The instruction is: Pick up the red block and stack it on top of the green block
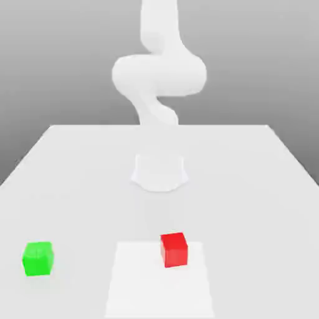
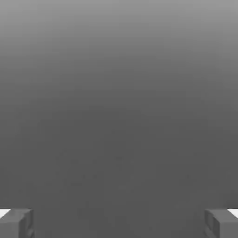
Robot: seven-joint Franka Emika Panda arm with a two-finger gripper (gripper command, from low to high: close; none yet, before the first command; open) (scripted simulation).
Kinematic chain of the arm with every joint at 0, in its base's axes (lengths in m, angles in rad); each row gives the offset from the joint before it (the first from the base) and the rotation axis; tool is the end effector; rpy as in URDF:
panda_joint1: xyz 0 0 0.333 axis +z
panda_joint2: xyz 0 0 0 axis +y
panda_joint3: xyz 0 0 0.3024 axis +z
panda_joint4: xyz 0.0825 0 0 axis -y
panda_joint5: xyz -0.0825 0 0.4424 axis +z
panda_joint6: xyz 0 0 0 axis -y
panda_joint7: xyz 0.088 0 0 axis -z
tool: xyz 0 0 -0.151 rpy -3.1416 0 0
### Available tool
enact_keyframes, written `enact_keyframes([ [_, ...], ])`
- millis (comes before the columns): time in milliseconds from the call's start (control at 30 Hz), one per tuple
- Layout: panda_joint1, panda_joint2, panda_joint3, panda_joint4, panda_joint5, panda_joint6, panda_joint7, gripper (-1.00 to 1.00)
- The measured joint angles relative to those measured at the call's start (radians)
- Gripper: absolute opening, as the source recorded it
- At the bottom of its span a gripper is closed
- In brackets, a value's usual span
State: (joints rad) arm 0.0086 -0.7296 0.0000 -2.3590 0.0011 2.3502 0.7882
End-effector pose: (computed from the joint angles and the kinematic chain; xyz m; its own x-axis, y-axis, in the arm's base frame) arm 0.4722 0.0041 0.6145 0.5358 -0.7050 0.4646 -0.5267 -0.7091 -0.4688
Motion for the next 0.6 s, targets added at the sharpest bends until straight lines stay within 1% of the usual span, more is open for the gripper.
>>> enact_keyframes([
  [400, 0.046, 0.414, 0.005, -0.327, 0.005, 0.287, -0.067, 0.00],
  [567, 0.060, 0.626, 0.016, -0.477, 0.004, 0.431, -0.096, 0.00],
  [600, 0.062, 0.671, 0.018, -0.490, 0.002, 0.465, -0.098, 0.00],
])
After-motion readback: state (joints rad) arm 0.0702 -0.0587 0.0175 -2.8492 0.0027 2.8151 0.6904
